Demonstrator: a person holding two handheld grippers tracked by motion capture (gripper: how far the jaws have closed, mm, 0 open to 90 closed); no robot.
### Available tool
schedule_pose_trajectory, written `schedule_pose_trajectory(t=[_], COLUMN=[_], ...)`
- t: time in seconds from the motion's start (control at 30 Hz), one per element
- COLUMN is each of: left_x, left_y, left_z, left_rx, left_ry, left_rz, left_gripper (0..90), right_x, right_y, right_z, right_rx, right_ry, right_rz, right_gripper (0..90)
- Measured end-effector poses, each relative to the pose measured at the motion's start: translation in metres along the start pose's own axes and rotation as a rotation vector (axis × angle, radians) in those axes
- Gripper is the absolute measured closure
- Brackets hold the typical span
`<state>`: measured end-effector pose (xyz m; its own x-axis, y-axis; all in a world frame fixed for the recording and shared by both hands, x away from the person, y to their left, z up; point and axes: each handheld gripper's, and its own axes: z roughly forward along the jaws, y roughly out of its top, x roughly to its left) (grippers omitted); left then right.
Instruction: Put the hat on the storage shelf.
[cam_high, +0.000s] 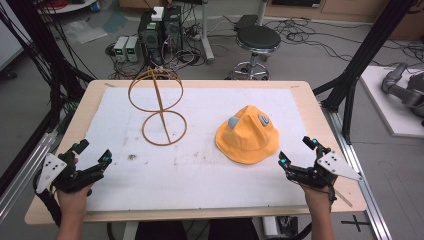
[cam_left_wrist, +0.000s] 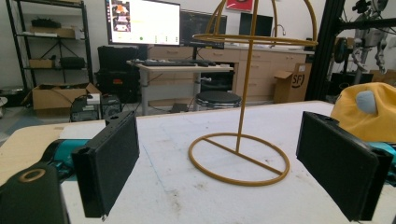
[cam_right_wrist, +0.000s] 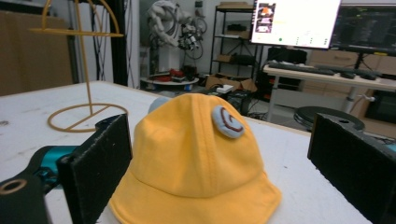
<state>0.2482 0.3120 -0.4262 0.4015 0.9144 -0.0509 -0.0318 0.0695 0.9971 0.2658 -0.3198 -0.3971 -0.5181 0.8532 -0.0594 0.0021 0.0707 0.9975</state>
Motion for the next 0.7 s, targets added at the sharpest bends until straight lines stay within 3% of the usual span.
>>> schedule_pose_trajectory(t=[0.07,0.13,0.33,0.7], left_x=[-0.001,-0.001,-0.001,-0.001], left_y=[0.000,0.000,-0.001,-0.001], left_z=[0.000,0.001,0.001,0.003], left_rx=[0.001,0.002,0.005,0.007], left_ry=[-0.002,-0.002,-0.003,-0.003], left_rz=[0.001,0.005,0.003,0.002], left_gripper=[13.5,13.5,13.5,13.5], right_x=[0.002,0.004,0.010,0.014], right_y=[0.001,0.002,0.003,-0.002], right_z=[0.007,0.014,0.035,0.062], right_rx=[0.009,0.019,0.062,0.143], right_ry=[0.015,0.024,0.028,0.026], right_rz=[-0.004,-0.013,-0.047,-0.068], right_gripper=[7.4,14.4,15.0,24.5])
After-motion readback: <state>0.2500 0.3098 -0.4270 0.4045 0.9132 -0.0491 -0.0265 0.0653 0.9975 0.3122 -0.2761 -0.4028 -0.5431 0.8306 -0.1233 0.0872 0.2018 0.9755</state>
